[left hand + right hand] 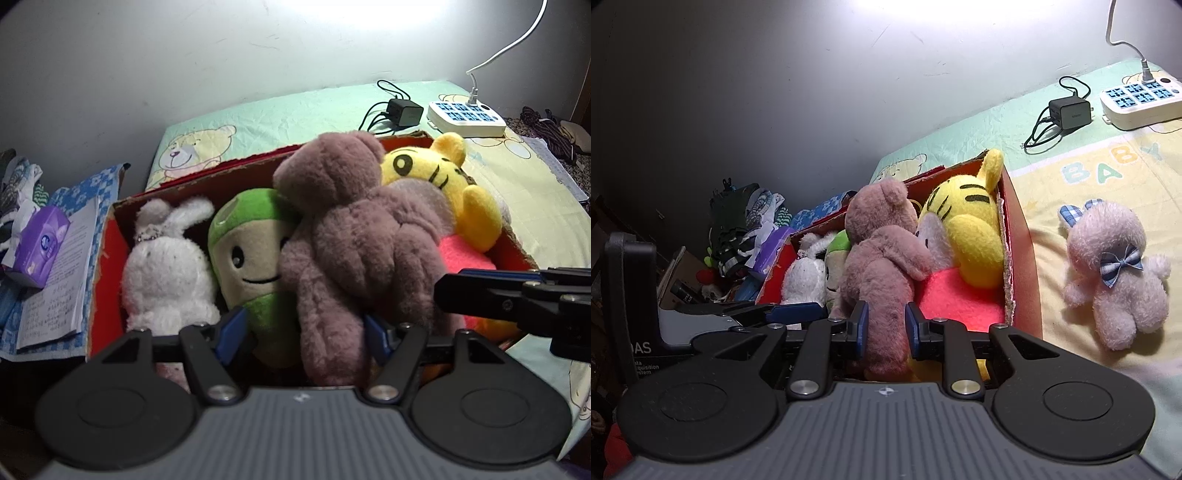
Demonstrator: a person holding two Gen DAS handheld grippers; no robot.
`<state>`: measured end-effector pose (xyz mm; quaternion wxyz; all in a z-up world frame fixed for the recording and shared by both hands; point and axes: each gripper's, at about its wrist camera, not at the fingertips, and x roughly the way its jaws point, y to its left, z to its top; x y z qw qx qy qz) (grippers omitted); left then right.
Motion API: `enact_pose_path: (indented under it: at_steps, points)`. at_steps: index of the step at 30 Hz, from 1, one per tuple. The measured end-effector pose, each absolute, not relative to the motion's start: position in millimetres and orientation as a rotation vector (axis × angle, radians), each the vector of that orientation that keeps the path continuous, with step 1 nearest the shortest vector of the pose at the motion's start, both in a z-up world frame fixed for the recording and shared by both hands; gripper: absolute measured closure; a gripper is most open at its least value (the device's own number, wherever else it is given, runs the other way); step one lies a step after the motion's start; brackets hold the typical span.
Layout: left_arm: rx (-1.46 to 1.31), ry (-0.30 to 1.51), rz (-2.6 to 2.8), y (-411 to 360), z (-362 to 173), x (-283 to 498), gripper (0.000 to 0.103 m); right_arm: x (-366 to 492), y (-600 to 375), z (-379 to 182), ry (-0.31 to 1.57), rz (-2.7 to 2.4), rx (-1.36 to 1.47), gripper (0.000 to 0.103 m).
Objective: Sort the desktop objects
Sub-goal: 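Lower the teddy bear into the box and open both grippers, then move both grippers to the white bunny with blue bow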
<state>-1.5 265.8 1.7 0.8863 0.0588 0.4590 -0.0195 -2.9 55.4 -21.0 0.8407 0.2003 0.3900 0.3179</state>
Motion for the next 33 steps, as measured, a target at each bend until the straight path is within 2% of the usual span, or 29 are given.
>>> enact_pose_path:
  at_steps: [10,17,33]
  points:
    - [0.158,0.948,0.037,253.1,9.5,-12.0,0.032,-8.8,40.4,-18.5,0.784,0.670,0.434,0.078]
    - [0.181,0.923,0.089,237.5,20.9,-18.6,0.021,-11.1,16.9,-18.7,0.770,0.685,0.465,0.075]
    - [0.237,0.838,0.276,189.3,55.8,-27.9,0.020,8.2,-63.5,-32.8,0.791,0.711,0.529,0.074]
